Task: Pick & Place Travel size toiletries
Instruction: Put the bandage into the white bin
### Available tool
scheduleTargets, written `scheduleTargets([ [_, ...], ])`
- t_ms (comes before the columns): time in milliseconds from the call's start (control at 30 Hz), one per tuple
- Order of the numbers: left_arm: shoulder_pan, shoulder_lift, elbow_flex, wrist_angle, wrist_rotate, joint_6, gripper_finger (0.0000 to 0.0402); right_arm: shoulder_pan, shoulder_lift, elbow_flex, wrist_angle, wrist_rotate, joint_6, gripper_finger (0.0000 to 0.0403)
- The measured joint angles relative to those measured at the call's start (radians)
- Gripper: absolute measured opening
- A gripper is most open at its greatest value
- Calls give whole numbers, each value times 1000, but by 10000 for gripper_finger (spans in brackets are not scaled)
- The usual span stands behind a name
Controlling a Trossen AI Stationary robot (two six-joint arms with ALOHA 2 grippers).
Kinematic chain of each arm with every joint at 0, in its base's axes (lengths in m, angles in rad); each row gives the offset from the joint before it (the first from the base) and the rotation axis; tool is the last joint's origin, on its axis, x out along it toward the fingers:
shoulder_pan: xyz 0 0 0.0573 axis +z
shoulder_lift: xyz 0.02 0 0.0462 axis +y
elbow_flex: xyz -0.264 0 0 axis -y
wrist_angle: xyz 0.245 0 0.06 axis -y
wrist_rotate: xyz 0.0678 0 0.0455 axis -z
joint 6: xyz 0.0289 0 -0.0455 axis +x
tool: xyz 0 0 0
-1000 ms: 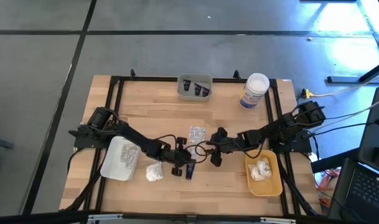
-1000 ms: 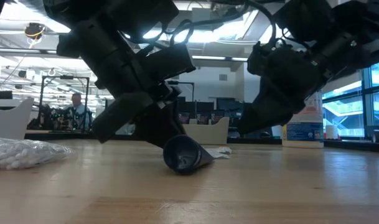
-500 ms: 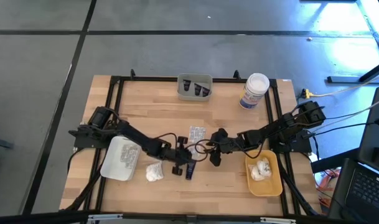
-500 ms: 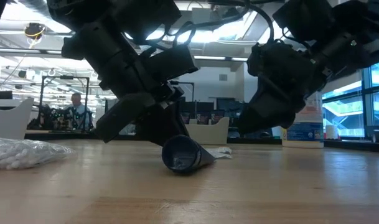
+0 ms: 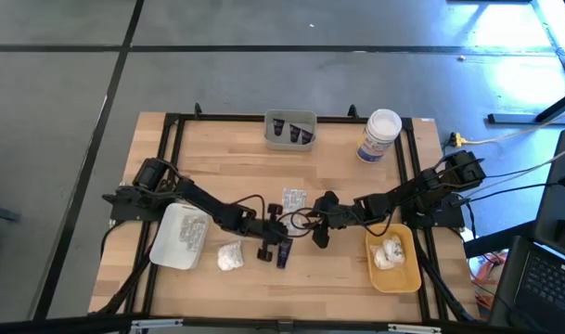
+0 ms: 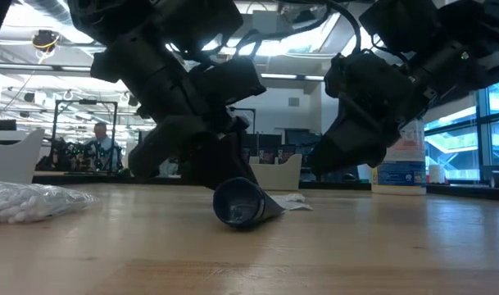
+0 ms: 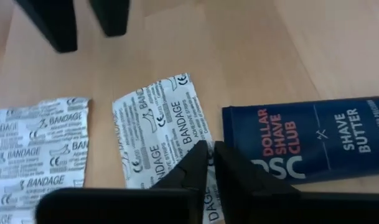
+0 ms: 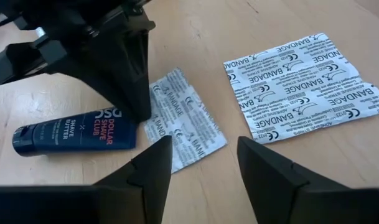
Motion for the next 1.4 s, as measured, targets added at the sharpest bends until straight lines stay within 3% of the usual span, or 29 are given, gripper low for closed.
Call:
scheduleTargets([
  [300, -5, -14, 95, -169, 0, 36, 96, 0, 0, 0, 0, -10, -3, 169],
  [600, -37, -60, 129, -369, -26, -19, 153, 0, 0, 0, 0, -24, -23, 182],
  [733, -50, -54, 128, -393, -171, -29, 155, -1, -1, 0, 8, -23, -30, 187],
  [800, -45, -44, 128, -395, -195, -30, 151, -1, -1, 0, 8, -23, -30, 187],
  [1400, 20, 22, 133, -314, -79, -78, 123, -1, -1, 0, 8, -27, -30, 177],
])
